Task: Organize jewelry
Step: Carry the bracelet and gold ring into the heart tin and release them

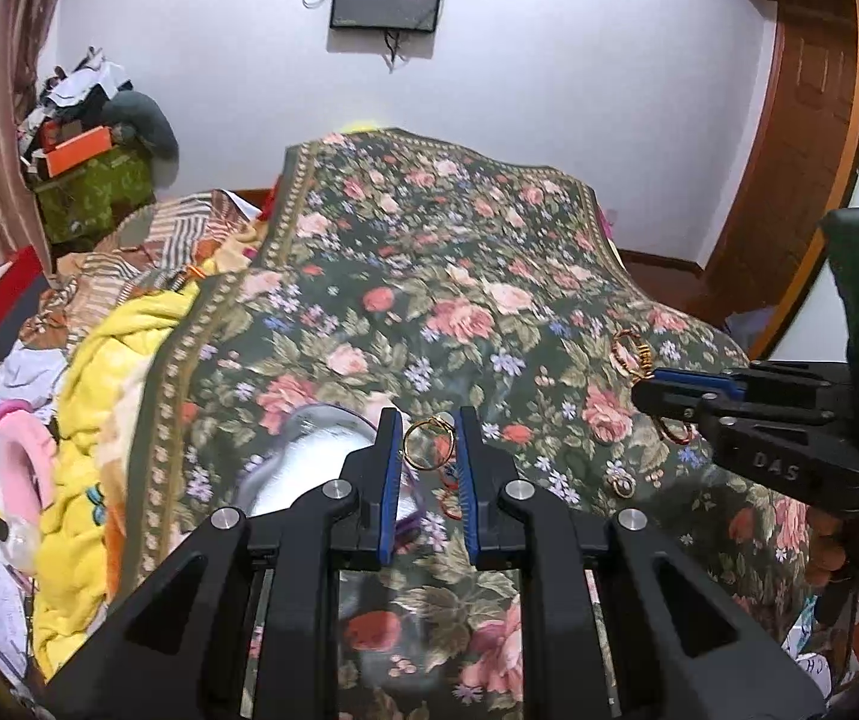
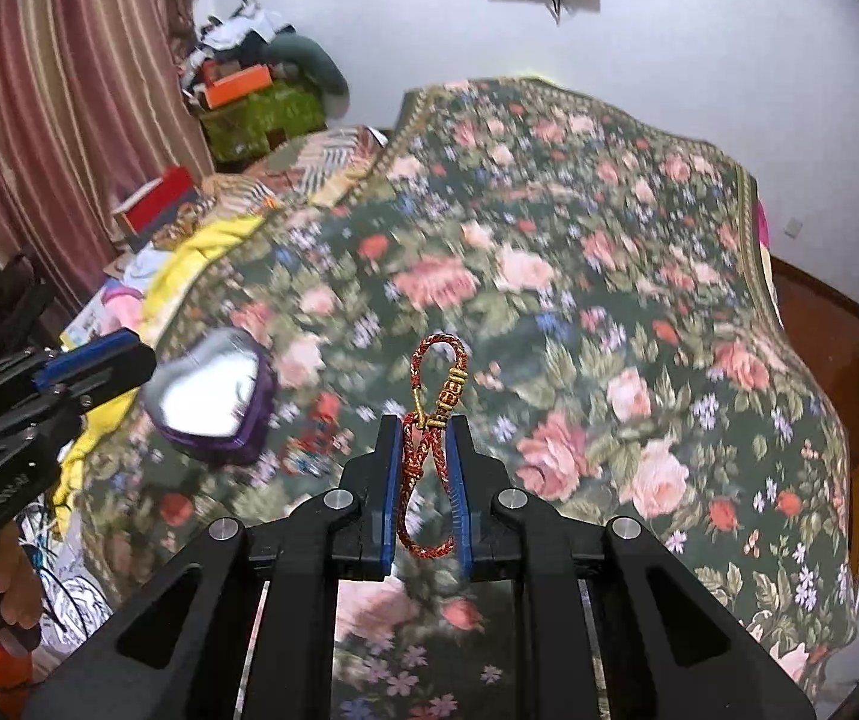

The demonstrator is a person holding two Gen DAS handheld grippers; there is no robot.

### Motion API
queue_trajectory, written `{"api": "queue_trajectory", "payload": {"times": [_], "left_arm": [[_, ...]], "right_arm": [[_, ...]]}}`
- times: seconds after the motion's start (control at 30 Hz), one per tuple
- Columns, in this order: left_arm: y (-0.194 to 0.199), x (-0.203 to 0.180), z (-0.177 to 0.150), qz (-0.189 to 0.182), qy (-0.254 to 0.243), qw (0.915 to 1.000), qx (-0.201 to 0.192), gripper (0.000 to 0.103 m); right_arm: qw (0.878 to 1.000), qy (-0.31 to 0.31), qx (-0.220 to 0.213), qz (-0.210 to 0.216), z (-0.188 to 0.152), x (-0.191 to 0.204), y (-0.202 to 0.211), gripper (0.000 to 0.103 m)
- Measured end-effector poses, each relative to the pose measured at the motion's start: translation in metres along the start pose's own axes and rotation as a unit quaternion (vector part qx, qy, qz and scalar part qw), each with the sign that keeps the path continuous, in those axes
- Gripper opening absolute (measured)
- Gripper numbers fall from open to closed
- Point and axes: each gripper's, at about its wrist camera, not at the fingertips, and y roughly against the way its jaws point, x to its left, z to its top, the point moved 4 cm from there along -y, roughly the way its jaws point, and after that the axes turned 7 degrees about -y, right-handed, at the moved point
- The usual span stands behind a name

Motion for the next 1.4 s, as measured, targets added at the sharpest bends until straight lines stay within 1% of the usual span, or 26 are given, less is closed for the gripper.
{"api": "queue_trajectory", "payload": {"times": [0.33,0.57,0.97,1.1,1.4], "left_arm": [[0.022,0.024,0.008,0.026,0.009,0.9993,-0.027,0.016],[0.026,0.042,0.007,0.041,0.016,0.9986,-0.030,0.016],[0.017,0.083,-0.003,0.056,0.047,0.9973,-0.012,0.016],[0.010,0.088,-0.006,0.042,0.054,0.9976,-0.004,0.016],[-0.017,0.076,-0.012,0.019,0.044,0.9986,0.021,0.016]], "right_arm": [[0.998,0.006,-0.035,0.042,0.018,0.034,0.015,0.013],[0.997,0.016,-0.040,0.071,0.024,0.058,0.010,0.013],[0.993,0.031,-0.012,0.112,0.020,0.094,-0.021,0.013],[0.992,0.035,0.004,0.120,0.017,0.100,-0.034,0.013],[0.990,0.038,0.045,0.127,0.002,0.103,-0.060,0.013]]}}
